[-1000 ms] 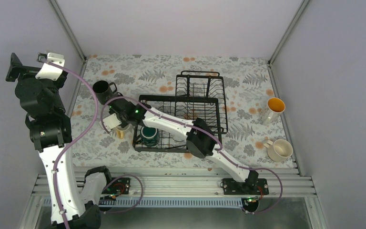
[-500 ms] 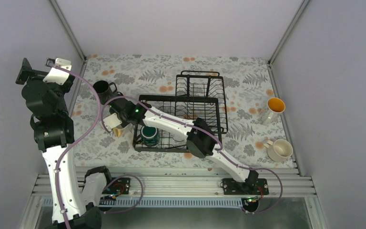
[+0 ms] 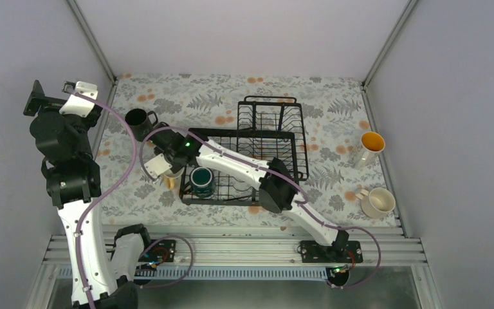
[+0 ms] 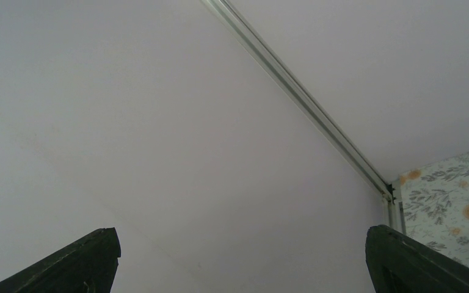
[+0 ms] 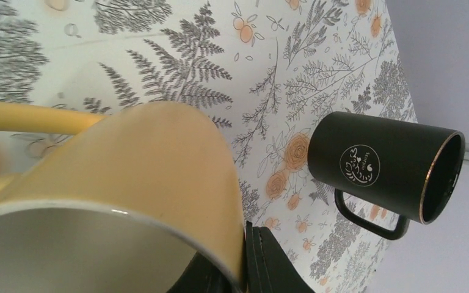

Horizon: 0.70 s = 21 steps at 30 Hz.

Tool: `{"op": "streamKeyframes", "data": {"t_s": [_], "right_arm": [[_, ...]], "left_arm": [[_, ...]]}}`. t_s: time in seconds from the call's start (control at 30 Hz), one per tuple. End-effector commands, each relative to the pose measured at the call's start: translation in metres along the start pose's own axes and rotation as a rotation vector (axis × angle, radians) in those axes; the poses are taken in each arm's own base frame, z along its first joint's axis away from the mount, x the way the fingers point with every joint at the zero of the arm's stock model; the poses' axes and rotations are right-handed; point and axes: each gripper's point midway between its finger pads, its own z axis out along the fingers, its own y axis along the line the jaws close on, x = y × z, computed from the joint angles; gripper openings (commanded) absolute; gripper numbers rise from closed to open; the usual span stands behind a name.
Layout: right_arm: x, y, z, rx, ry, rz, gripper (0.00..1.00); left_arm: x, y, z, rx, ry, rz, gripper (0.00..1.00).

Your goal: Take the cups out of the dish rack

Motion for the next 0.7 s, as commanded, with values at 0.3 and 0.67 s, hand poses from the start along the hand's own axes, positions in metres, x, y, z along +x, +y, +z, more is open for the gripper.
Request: {"op": "streamKeyframes", "data": {"t_s": [0.3, 0.67], "right_arm": [[-0.003, 0.018, -0.046, -0.114, 0.030, -0.076, 0.03], [0.033, 0.058, -0.024, -0.270, 0.135, -0.094, 0.03]], "left_arm": [[-0.001, -0.011, 0.000, 0.061, -0.008, -0.064, 1.00], [0.008, -0.018, -0.001, 0.065, 0.001, -0.041, 1.00]]}}
